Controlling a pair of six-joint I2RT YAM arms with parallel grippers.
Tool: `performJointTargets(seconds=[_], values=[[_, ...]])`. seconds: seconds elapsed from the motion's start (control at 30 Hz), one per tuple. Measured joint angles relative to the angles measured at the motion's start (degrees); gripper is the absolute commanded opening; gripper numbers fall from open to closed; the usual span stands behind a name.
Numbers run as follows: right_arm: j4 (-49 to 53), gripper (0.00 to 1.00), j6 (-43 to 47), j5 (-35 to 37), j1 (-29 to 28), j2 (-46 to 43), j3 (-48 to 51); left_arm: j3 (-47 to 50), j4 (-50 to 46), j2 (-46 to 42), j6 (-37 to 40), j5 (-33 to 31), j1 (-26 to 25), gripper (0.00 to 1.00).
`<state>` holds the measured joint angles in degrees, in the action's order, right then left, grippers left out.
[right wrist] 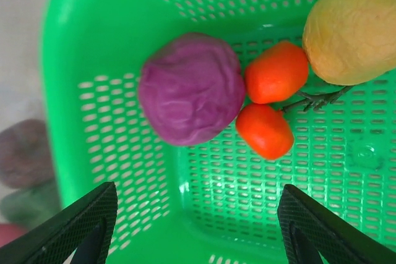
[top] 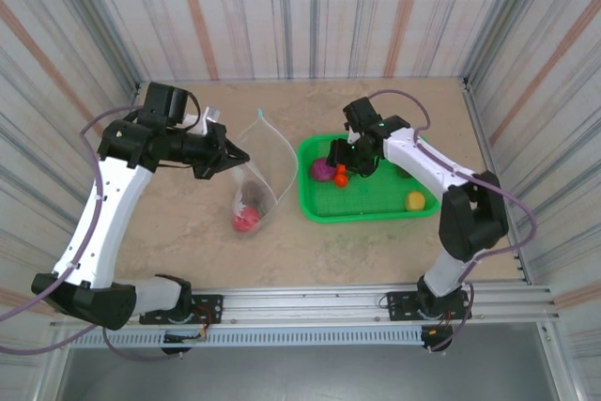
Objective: Place the food in the zip-top bag and seal the zipper
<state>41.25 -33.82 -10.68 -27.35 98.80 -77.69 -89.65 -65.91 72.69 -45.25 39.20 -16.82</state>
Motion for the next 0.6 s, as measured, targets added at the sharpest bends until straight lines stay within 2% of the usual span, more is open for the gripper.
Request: performJointTargets(seconds=[0.17,0.6], values=[[-0.59,0.74,-0.02,-0.87,-0.11,5.38,-2.19,0.00,-0.85,0.00,0.24,0.26,0.42,0.00],[-0.87,0.80,1.92,-0.11,-2.32,12.02,-8.04,0.00,-2.05,0.02,0.70,0.46,1.14,0.00]])
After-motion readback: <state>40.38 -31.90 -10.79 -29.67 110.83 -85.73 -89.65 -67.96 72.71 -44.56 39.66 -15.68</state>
